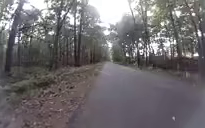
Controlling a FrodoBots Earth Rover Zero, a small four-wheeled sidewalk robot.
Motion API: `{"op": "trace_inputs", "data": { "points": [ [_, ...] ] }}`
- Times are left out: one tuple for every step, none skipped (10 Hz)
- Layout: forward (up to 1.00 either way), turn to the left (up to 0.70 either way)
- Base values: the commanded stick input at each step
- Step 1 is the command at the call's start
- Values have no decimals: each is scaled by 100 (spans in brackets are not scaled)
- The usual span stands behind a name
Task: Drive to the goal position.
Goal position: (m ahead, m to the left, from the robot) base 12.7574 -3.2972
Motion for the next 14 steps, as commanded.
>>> {"op": "trace_inputs", "data": {
  "points": [
    [70, -1],
    [70, -1],
    [70, -1],
    [70, -1],
    [70, -1],
    [70, -1],
    [70, -1],
    [70, -1],
    [70, 0],
    [70, 1],
    [70, 0],
    [70, -1],
    [70, -1],
    [70, -1]
  ]
}}
